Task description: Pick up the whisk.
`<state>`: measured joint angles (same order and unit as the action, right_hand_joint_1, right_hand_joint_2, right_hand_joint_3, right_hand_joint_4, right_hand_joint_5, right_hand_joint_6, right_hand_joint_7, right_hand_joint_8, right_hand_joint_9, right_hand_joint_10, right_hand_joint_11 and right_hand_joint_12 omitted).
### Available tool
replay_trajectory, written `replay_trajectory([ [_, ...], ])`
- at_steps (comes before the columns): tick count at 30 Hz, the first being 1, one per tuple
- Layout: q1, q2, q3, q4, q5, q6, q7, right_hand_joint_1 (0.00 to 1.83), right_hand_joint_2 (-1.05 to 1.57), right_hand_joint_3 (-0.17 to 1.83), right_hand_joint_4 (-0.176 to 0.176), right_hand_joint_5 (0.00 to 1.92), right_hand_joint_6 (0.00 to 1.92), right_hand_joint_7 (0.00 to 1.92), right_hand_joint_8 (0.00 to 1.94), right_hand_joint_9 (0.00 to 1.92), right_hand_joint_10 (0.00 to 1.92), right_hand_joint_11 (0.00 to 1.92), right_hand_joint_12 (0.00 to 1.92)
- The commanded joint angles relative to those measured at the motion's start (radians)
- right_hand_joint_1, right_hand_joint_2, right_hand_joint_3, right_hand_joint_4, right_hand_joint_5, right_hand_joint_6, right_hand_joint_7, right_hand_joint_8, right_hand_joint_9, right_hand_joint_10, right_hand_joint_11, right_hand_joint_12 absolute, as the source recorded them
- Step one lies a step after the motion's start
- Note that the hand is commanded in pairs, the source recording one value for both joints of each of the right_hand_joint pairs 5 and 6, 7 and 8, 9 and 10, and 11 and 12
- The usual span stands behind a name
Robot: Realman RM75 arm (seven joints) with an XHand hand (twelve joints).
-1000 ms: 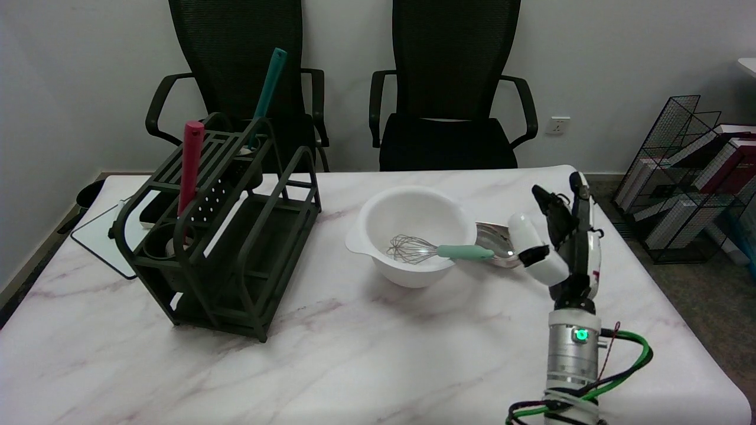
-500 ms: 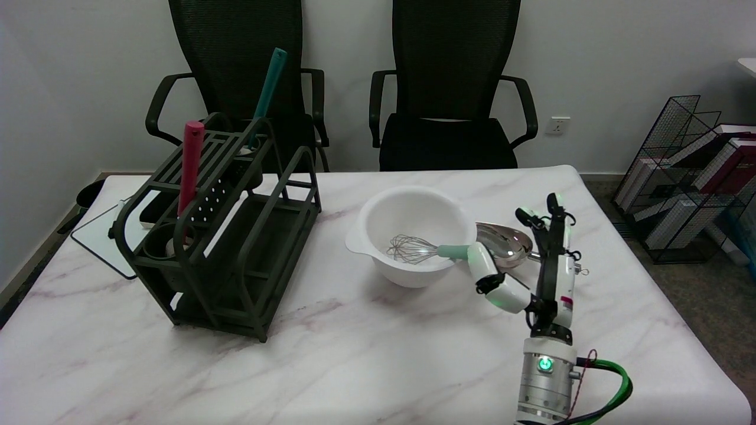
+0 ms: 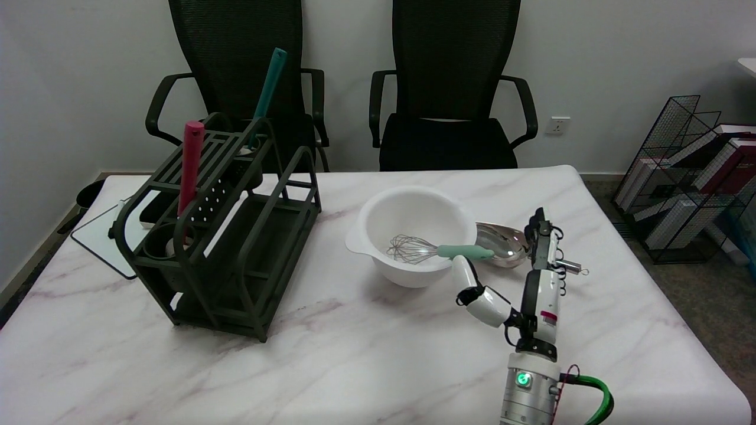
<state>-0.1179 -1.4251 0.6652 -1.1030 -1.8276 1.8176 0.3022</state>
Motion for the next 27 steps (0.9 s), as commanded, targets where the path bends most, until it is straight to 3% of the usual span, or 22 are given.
replay_trajectory([
  [1, 0.014, -0.058, 0.028, 0.134, 0.068, 0.031, 0.081, 0.72, 0.40, 0.83, 0.000, 0.00, 0.00, 0.08, 0.08, 0.20, 0.20, 0.12, 0.12],
  [8, 0.030, -0.071, 0.034, 0.156, 0.088, 0.030, 0.173, 0.68, 0.49, 0.73, 0.000, 0.00, 0.00, 0.00, 0.00, 0.15, 0.15, 0.11, 0.11],
  [27, 0.122, -0.096, -0.011, 0.263, 0.158, -0.007, 0.265, 0.67, 0.56, 0.66, 0.000, 0.00, 0.00, 0.00, 0.00, 0.16, 0.16, 0.13, 0.13],
])
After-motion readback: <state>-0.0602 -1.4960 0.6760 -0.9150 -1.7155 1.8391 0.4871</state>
